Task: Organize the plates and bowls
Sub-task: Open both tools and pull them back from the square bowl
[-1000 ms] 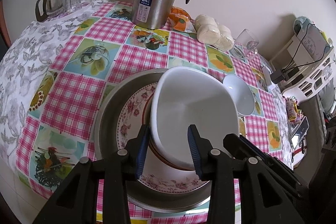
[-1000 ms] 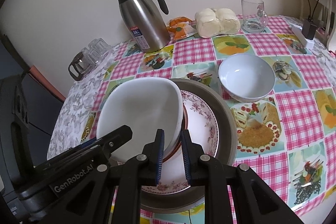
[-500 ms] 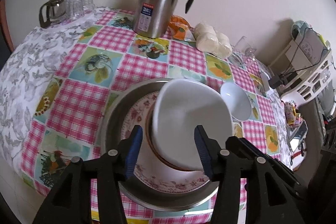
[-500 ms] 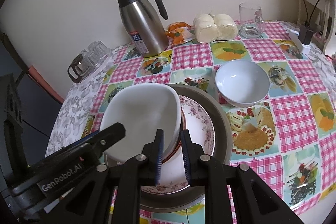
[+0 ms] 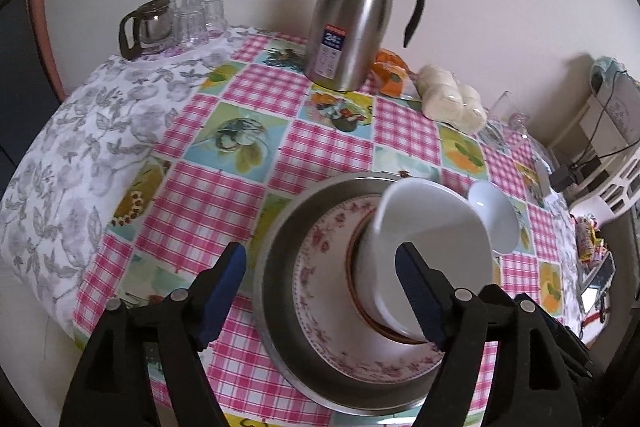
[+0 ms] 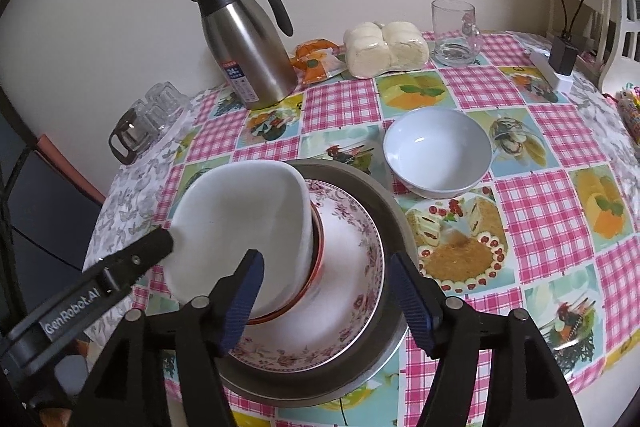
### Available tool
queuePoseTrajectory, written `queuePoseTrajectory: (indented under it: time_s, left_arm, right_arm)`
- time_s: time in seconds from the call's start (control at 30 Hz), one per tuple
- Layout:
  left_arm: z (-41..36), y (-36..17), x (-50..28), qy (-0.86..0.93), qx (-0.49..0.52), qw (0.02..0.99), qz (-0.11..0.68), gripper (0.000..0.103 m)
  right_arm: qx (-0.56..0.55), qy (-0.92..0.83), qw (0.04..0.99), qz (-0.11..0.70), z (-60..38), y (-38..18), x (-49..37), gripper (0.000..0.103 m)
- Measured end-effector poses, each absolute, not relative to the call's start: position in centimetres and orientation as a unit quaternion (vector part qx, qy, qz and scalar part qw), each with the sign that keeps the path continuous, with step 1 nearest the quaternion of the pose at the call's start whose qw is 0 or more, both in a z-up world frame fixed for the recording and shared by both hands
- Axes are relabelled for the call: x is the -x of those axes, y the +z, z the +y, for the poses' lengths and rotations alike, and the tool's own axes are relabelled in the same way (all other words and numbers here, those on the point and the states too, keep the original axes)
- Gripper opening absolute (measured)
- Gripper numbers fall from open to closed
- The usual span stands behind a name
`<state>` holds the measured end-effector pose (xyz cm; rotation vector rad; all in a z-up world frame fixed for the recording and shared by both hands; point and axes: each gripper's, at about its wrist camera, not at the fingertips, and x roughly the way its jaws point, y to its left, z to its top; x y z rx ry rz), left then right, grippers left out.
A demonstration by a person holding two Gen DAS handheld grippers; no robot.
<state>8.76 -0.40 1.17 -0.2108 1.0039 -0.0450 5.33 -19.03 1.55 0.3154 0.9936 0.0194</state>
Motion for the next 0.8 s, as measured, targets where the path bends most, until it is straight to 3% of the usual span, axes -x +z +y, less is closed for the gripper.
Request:
queuePoseTrajectory:
  time_s: [0.13, 0.33, 0.8]
  left_arm:
    - [0.0, 1.0, -8.9, -0.008, 0.097, 0.873, 0.478, 0.089]
    - [0.5, 0.9, -8.9, 0.01, 0.087, 0.876, 0.474, 0.089]
    - [1.1, 1.0, -8.9, 0.03, 0.077, 0.882, 0.465, 0.09]
  right_arm:
    - [-0.151, 0.005, 0.866, 0.477, -19.2, 1.3, -5.4, 0.085]
    - [-0.143, 0.002, 0.871, 0.47, -19.1, 1.5, -5.4, 0.094]
    - [-0.145, -0.004, 0.876, 0.459, -19.4, 1.8, -5.2, 0.103]
